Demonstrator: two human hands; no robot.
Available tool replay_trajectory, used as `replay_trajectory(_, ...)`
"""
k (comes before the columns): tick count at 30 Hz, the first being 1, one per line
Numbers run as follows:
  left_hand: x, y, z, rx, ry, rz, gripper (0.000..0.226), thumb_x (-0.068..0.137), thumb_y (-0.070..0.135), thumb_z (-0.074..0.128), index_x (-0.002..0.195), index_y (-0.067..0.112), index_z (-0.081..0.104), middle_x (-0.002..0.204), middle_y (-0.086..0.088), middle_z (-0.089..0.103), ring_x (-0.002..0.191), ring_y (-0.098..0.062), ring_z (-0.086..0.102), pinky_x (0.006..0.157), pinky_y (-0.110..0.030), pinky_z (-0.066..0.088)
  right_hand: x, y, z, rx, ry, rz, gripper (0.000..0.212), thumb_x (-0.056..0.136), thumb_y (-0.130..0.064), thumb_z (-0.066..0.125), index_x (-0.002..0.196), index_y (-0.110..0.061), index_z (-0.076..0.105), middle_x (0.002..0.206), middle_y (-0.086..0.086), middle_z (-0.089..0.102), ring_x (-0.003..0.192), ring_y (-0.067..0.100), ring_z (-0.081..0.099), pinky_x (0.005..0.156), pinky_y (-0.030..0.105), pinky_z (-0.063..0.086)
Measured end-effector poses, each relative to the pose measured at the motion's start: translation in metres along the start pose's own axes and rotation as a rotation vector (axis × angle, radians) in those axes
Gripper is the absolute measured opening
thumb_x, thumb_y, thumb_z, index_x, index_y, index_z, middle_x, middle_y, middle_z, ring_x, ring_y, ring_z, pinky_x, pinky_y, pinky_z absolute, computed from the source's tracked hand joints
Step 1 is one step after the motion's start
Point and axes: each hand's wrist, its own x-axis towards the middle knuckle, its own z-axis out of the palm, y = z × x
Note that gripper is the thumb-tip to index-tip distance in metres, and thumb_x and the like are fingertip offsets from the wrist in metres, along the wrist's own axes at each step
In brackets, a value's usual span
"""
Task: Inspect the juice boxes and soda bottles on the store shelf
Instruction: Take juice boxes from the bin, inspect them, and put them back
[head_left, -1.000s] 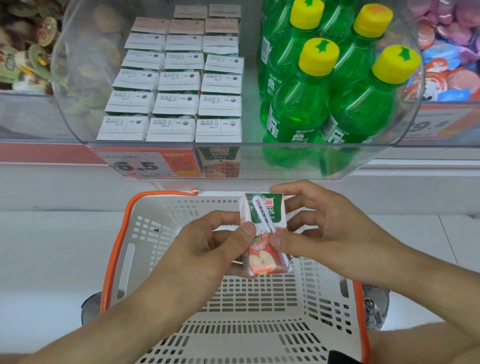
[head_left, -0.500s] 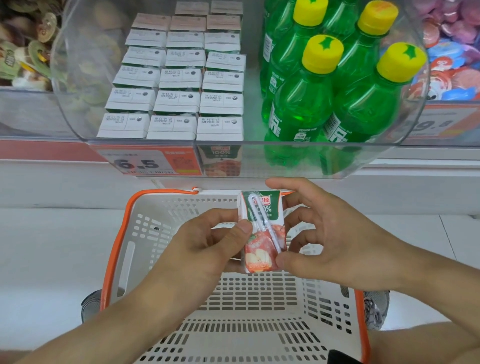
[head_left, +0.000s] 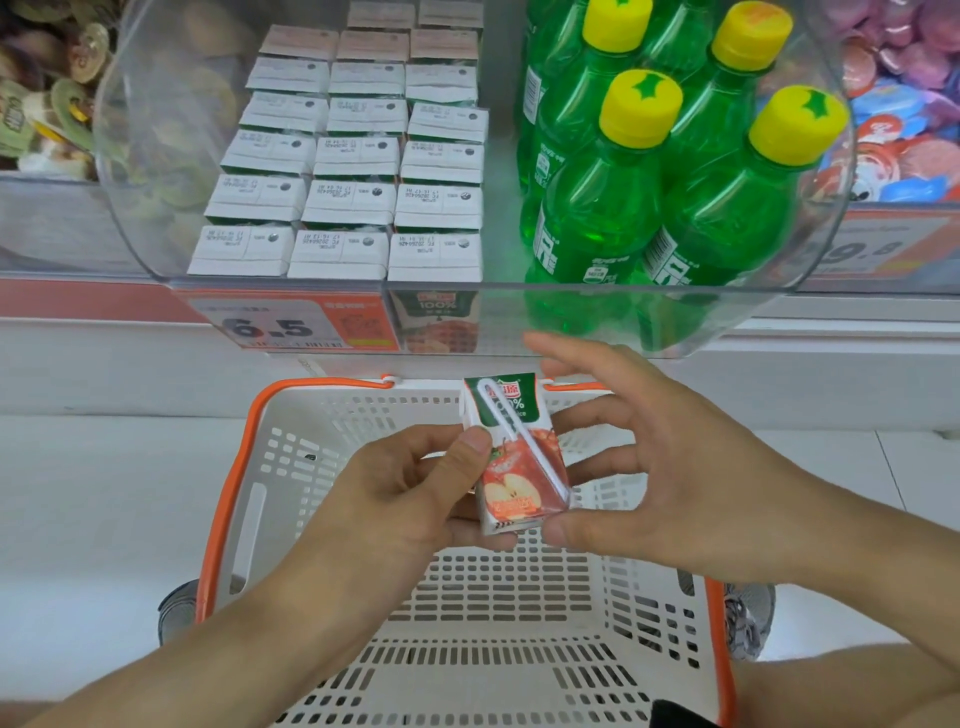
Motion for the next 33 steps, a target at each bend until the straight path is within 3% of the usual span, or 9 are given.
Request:
replay_trajectory(4,0.000,0.006,0.001,-0.051,-0.024,-0.044,0.040,0.086,0.033,0.055,0.100,-0.001,0.072,0.091,-0.020,0.076,0.083,-0.036,0.074,0.069,-0.034,0.062,0.001,0.000,-0.001,0.016,-0.002,-0.020,0.060,0.073,-0.027,0.086,0.125,-0.044,0.064,0.135,-0.028,0.050,0.118,-0.002,0.059,0.095,0.021,0.054)
replay_trajectory(8,0.000,0.010,0.002,0.096,0.031,-0.070,0.039,0.088,0.039,0.054,0.092,0.005,0.072,0.078,-0.007,0.076,0.079,-0.031,0.074,0.069,-0.039,0.063,0.003,0.003,-0.001,0.089,0.050,0.008,0.041,0.084,-0.029,0.073,0.124,-0.035,0.067,0.118,-0.021,0.071,0.106,-0.002,0.068,0.097,0.028,0.055)
replay_trajectory(10,0.001,0.007,0.001,0.242,0.094,-0.050,0.047,0.078,0.055,0.055,0.101,0.017,0.070,0.091,0.002,0.076,0.083,-0.016,0.073,0.070,-0.027,0.062,0.005,0.006,-0.003,0.064,0.116,0.036,0.037,0.086,-0.036,0.067,0.123,-0.035,0.067,0.113,-0.019,0.073,0.099,0.002,0.072,0.097,0.035,0.055)
replay_trajectory(13,-0.004,0.002,-0.004,0.587,0.147,0.128,0.066,0.067,0.078,0.056,0.125,0.047,0.051,0.117,0.027,0.060,0.101,0.009,0.061,0.076,-0.005,0.048,0.008,0.012,-0.006,0.101,0.136,0.086,0.034,0.091,-0.030,0.065,0.125,-0.029,0.068,0.114,-0.010,0.075,0.093,0.009,0.075,0.092,0.035,0.059)
replay_trajectory(15,-0.006,0.001,-0.005,0.744,0.073,0.349,0.067,0.074,0.070,0.065,0.133,0.058,0.038,0.126,0.038,0.047,0.113,0.019,0.048,0.088,-0.001,0.040,0.009,0.013,-0.004,0.134,0.105,0.096,0.038,0.089,-0.036,0.065,0.125,-0.025,0.069,0.111,-0.006,0.076,0.094,0.015,0.075,0.091,0.040,0.058)
replay_trajectory(18,-0.003,-0.001,-0.004,0.829,0.023,0.571,0.063,0.081,0.046,0.072,0.137,0.050,0.044,0.127,0.032,0.052,0.116,0.014,0.051,0.093,0.001,0.034,0.007,0.009,0.000,0.159,0.042,0.084,0.036,0.089,-0.039,0.061,0.120,-0.023,0.071,0.104,-0.003,0.078,0.095,0.017,0.075,0.088,0.039,0.060)
replay_trajectory(23,-0.003,0.008,-0.002,0.603,0.096,0.509,0.039,0.072,0.035,0.075,0.106,0.046,0.061,0.105,0.031,0.067,0.098,0.005,0.065,0.084,-0.003,0.044,0.004,0.005,0.003,0.109,0.065,0.096,0.039,0.085,-0.045,0.065,0.121,-0.031,0.068,0.105,-0.008,0.076,0.089,0.015,0.075,0.088,0.046,0.059)
replay_trajectory(29,-0.004,0.008,-0.003,0.564,0.101,0.494,0.044,0.072,0.012,0.083,0.100,0.040,0.064,0.102,0.029,0.068,0.098,0.002,0.067,0.086,-0.004,0.045,0.003,0.001,-0.002,0.140,0.065,0.119,0.028,0.093,-0.016,0.068,0.117,-0.029,0.071,0.110,-0.006,0.075,0.091,0.017,0.074,0.086,0.055,0.057)
replay_trajectory(33,-0.004,0.011,-0.001,0.513,0.094,0.494,0.037,0.070,0.023,0.079,0.098,0.040,0.062,0.103,0.025,0.070,0.101,-0.002,0.067,0.086,-0.006,0.047,0.000,-0.003,-0.003,0.143,0.068,0.121,0.033,0.087,-0.014,0.072,0.113,-0.034,0.073,0.107,-0.008,0.074,0.091,0.013,0.072,0.083,0.056,0.057)
